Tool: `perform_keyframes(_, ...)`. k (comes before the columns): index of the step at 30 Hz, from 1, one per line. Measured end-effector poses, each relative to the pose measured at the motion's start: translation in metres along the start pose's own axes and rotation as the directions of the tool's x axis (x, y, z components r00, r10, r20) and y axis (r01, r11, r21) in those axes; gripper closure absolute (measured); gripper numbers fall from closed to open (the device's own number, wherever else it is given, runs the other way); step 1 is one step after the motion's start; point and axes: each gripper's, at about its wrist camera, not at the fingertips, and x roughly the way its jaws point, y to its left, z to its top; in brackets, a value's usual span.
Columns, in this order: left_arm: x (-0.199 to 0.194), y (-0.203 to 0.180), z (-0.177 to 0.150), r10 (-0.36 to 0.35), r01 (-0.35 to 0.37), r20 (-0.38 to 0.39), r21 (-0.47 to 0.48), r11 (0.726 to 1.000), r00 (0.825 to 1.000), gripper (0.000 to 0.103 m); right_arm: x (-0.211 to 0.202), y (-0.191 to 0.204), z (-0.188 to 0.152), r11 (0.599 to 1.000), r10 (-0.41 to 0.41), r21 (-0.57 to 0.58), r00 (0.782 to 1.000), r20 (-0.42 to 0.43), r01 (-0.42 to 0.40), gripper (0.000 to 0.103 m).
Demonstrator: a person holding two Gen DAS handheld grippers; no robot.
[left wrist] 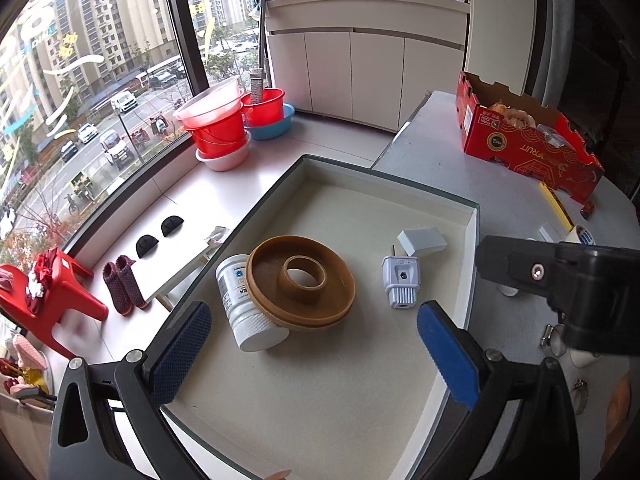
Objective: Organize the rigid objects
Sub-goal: 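Withdraw both grippers from the tray back over the table, then grasp the white masking tape roll by its rim with the right gripper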
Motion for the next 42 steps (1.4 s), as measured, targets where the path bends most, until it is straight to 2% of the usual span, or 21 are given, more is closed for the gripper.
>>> perform_keyframes(6, -0.013, -0.014, -0.022, -0.043, 0.043, -0.032, 0.014, 0.999, 0.999, 0.000, -0.024, -0.014, -0.034, 1.000, -0.011, 0.015, 1.000, 0.008, 0.011, 0.001)
perform_keyframes(11, -0.028, -0.038, -0.040, -0.104, 0.107, -0.048, 0.057, 0.993, 0.993, 0.000, -0.051, -0.052, -0.079, 0.994, -0.040, 0.107, 0.999, 0.022, 0.037, 0.001)
perform_keyframes(13, -0.033, -0.054, -0.046, -0.131, 0.135, -0.054, 0.088, 0.987, 0.990, 0.000, -0.060, -0.072, -0.099, 0.987, -0.068, 0.147, 0.997, 0.021, 0.064, 0.001)
perform_keyframes(18, -0.035, -0.104, -0.057, -0.191, 0.204, -0.093, 0.159, 0.966, 0.977, 0.000, -0.071, -0.123, -0.140, 0.958, -0.194, 0.211, 0.981, -0.013, 0.192, 0.001)
perform_keyframes(25, -0.010, -0.161, -0.049, -0.168, 0.189, -0.108, 0.219, 0.957, 0.980, 0.000, -0.086, -0.175, -0.187, 0.915, -0.175, 0.366, 0.984, -0.029, 0.173, 0.001)
perform_keyframes(31, 0.026, -0.193, -0.044, -0.141, 0.176, -0.154, 0.248, 0.953, 0.978, 0.000, -0.088, -0.189, -0.195, 0.909, -0.175, 0.380, 0.984, -0.025, 0.172, 0.001)
perform_keyframes(34, 0.040, -0.201, -0.045, -0.097, 0.136, -0.155, 0.266, 0.954, 0.983, 0.000, -0.085, -0.187, -0.188, 0.914, -0.194, 0.360, 0.981, -0.017, 0.187, 0.001)
perform_keyframes(40, 0.050, -0.194, -0.039, -0.077, 0.105, -0.127, 0.231, 0.967, 0.989, 0.000, -0.059, -0.175, -0.159, 0.942, -0.223, 0.250, 0.975, -0.023, 0.222, 0.001)
perform_keyframes(42, 0.052, -0.187, -0.037, -0.088, 0.115, -0.136, 0.214, 0.970, 0.987, 0.000, -0.049, -0.170, -0.148, 0.951, -0.234, 0.203, 0.972, -0.019, 0.233, 0.001)
